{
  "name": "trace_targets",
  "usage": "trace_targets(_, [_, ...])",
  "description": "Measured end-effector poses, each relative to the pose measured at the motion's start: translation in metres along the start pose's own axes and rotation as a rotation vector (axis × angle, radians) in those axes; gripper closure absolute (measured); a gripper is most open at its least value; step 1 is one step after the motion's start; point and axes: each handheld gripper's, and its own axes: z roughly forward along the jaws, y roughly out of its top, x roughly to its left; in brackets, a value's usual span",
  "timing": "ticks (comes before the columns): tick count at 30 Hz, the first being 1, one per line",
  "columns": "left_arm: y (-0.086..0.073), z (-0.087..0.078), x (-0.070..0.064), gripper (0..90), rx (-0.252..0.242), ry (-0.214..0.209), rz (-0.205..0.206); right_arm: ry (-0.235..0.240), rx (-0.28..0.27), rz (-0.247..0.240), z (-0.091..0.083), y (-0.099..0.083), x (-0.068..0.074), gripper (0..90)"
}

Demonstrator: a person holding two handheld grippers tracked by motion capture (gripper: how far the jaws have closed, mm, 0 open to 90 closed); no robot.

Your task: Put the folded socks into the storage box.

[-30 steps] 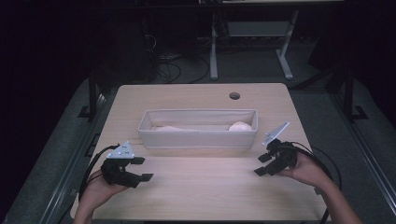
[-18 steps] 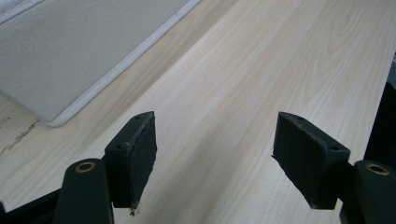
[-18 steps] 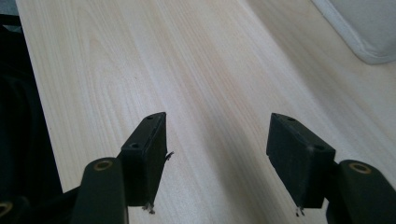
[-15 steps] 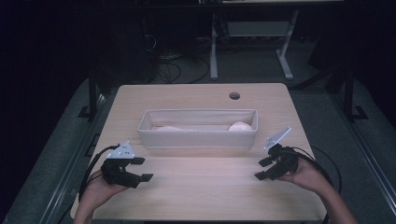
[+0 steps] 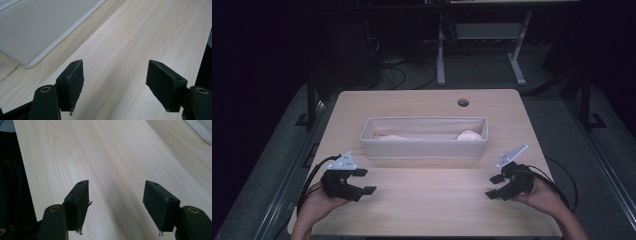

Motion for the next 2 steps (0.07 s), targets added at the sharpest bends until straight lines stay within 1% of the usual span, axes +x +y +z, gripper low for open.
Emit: trace_targets(2, [0.0000,-0.0001,-0.0001,29.7,-0.004,0.000,-0.003,0.001,-0.012,-0.004,0.0005,-0.0014,0.0013,36.8])
